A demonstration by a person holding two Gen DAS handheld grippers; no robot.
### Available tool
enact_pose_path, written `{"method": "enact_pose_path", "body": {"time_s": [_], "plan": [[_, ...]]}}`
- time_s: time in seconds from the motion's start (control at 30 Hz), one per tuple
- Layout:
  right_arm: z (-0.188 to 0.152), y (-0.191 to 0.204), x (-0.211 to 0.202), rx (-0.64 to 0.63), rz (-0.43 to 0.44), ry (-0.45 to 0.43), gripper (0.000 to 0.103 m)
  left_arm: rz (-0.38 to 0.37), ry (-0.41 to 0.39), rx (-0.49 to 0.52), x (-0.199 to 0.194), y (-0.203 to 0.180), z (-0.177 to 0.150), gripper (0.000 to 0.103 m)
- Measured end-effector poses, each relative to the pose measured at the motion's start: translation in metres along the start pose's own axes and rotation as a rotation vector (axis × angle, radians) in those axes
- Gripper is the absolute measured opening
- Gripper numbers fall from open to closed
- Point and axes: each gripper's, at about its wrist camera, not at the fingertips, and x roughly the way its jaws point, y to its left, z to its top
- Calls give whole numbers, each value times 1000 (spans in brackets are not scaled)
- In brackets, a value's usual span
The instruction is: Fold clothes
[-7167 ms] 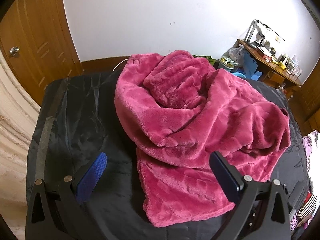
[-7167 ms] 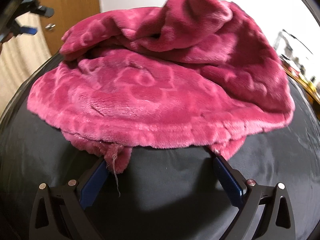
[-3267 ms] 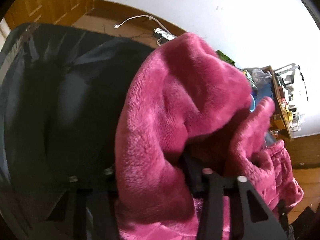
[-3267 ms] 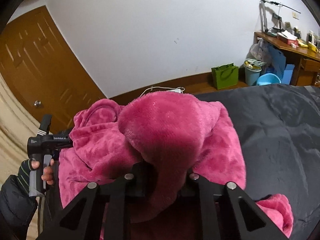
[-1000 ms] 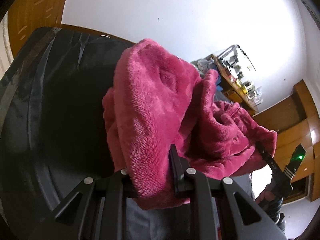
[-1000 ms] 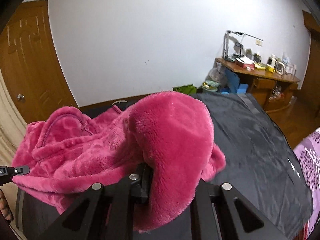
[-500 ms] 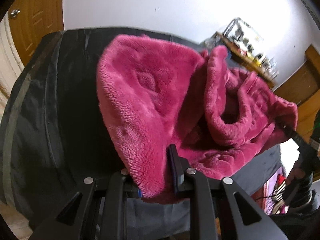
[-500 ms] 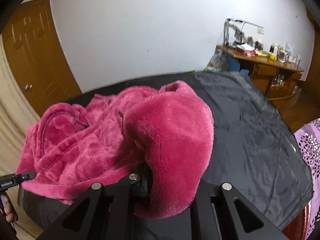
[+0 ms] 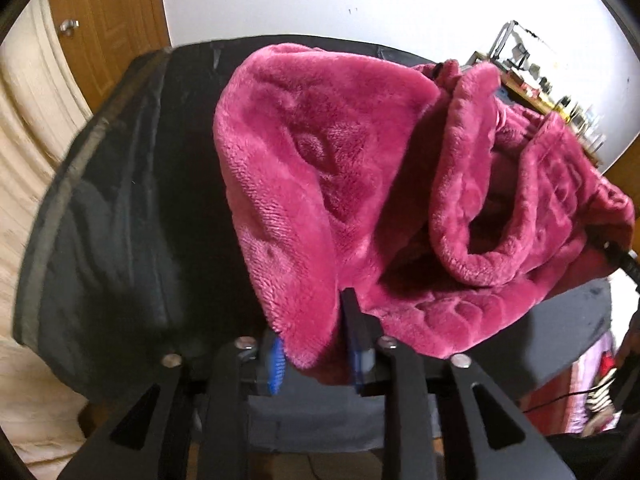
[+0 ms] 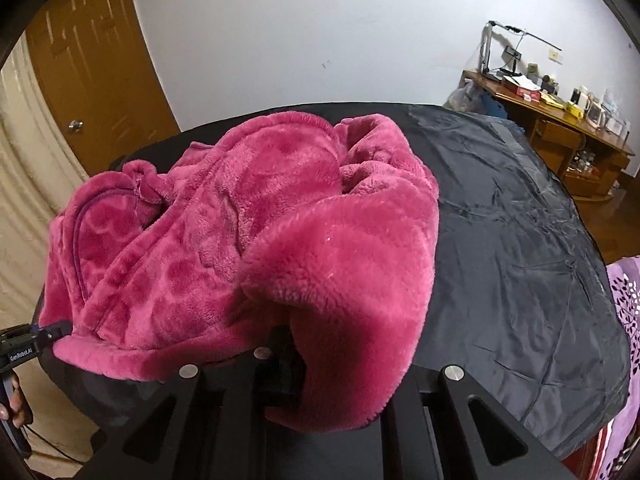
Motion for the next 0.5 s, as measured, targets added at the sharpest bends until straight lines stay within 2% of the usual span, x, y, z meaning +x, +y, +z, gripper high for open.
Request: {"method": "enact_pose_path", "body": {"time_s": [0.07,0.13,0.23,0.33,0.37,0.47,0.5], "plan": [[-2,0,5,2,9,15,15,34,-4,3,-1,3,-6,45],[-3,-2,10,-6,16,27,20,50,-10,-5,-1,6,-8,60],[-6,-2,17,-42,17,43,26,72,-15,-22,5,1,0,68],[-8,2,21,-85,18,53,30,95,-13,-26,2,18,-7,68],[-9,3,20,-104,24,52,34,104,-15,-20,1,24,-8,69],[-11,4,15,-172,31,27,63,128,-26,21,-2,35,-6,69],[-12,3,12,-191,33,15,65,133,-29,35,-4,36,-6,70]]}}
